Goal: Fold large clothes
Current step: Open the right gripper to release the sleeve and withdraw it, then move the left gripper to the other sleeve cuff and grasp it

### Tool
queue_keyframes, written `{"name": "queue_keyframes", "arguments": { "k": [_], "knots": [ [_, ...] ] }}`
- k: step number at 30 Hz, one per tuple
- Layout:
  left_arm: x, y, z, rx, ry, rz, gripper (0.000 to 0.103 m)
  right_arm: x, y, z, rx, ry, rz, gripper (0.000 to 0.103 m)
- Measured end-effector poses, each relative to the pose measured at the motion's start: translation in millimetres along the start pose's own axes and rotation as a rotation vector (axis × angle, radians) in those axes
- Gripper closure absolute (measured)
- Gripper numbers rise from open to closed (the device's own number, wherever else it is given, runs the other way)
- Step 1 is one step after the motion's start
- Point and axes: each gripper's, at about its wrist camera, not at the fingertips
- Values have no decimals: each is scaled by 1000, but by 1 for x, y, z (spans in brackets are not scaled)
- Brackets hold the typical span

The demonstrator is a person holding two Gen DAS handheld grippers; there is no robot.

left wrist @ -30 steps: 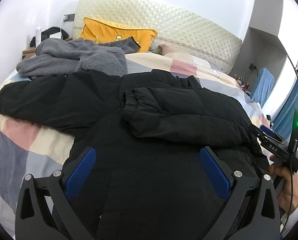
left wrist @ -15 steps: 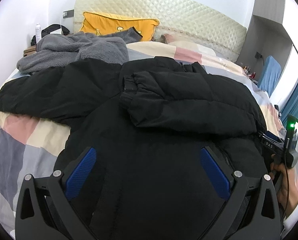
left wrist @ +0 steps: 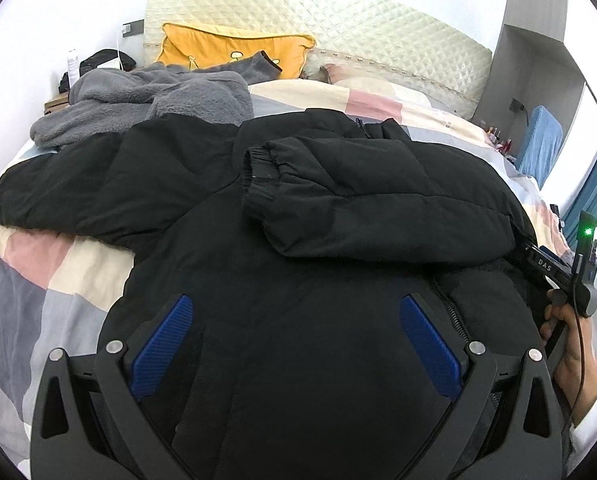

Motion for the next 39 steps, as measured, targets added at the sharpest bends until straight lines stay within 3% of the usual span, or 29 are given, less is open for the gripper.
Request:
{"name": "queue_keyframes", "arguments": {
  "k": [4,9,23,39],
  "knots": [
    [1,2,-3,-10,7,11,0,1,3,6,-16,-23,-8,16],
    [1,10,-1,27,1,34,0,-4,23,-2,31,22,-12,16],
    [-10,54,15,54,-15,125,0,-32,150,-49,251,154,43,14],
    [-27,77,28,84,-66,178,0,-96,244,-54,279,169,95,14]
  ]
}}
Point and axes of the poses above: each gripper's, at about its wrist camera, not at the fingertips, and y roughly against the way its jaws point, z to its right, x to its top, and after that the axes turned 11 degrees about -z, right-handed
